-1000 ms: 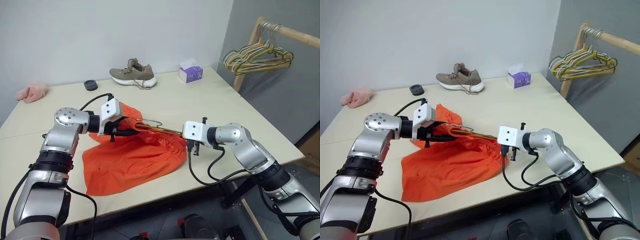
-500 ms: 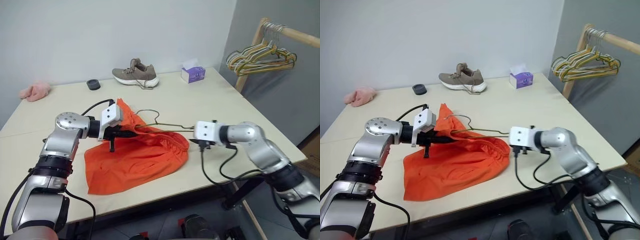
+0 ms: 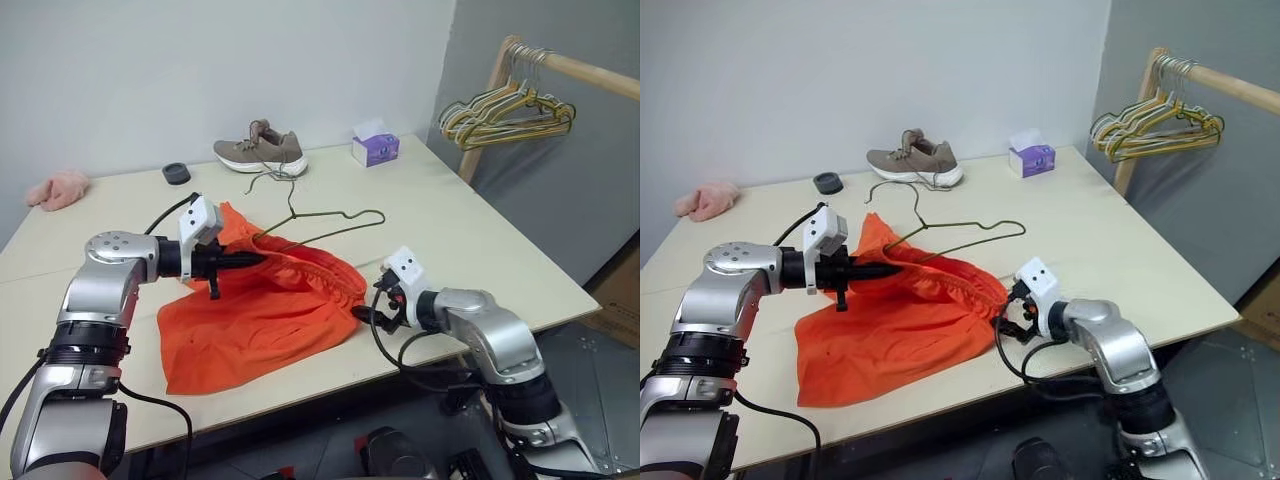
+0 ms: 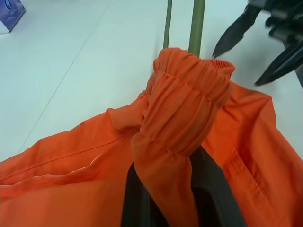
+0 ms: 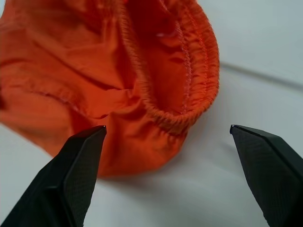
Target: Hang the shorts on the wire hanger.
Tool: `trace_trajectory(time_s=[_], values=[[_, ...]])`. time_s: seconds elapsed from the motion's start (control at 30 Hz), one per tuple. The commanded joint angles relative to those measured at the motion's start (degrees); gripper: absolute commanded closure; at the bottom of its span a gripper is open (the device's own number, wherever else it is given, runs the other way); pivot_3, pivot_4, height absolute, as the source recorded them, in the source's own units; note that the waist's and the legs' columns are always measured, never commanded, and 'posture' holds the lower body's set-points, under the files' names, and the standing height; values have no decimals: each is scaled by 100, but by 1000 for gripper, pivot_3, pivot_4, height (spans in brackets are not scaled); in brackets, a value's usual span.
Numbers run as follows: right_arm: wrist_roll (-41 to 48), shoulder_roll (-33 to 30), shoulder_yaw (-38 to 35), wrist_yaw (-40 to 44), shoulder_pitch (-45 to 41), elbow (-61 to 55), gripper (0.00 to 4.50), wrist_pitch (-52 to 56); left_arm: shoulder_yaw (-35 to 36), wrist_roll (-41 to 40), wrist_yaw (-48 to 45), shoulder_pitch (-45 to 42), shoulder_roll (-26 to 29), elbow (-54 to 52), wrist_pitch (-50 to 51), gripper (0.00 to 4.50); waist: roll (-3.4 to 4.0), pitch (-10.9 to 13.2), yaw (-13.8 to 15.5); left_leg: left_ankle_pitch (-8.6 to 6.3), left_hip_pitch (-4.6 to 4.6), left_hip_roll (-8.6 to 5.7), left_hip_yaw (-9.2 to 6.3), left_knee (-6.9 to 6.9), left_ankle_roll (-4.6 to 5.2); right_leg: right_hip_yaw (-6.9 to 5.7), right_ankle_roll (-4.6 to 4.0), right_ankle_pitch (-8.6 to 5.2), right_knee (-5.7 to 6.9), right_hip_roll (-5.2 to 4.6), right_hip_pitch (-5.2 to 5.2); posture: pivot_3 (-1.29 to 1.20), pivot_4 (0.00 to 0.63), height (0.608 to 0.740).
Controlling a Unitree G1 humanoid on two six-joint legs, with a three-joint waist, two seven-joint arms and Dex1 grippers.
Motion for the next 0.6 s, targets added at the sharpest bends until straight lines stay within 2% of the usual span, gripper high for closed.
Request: trace_trajectory(time_s=[0.03, 0.17, 0.27, 0.6], values=[[186, 172, -143, -222, -188, 292, 32, 25, 213, -135, 47, -36, 154, -225, 19, 4500, 0, 0, 0, 0, 0, 0, 1, -1, 0, 1, 0, 0, -1, 0, -1, -301, 0, 740], [420, 540, -160, -369, -263, 587, 32, 130, 243, -154, 83, -14, 174, -250, 38, 4500, 0, 0, 1, 0, -6, 1, 2, -5, 0, 2, -1, 0, -3, 1, -7, -297, 0, 740], [366, 539, 16, -454, -283, 706, 657, -75, 281, -181, 124, 21, 169, -295, 62, 4500, 1, 0, -4, 0, -5, 1, 5, -5, 0, 6, 0, 0, -1, 1, -9, -294, 0, 740], [17, 131, 158, -699, -353, 976, 4165, -1285, 786, -848, 396, 497, 230, -955, 877, 4500, 1, 0, 6, -1, -7, 1, 5, -5, 0, 6, 0, 0, -5, 0, -9, -286, 0, 740]])
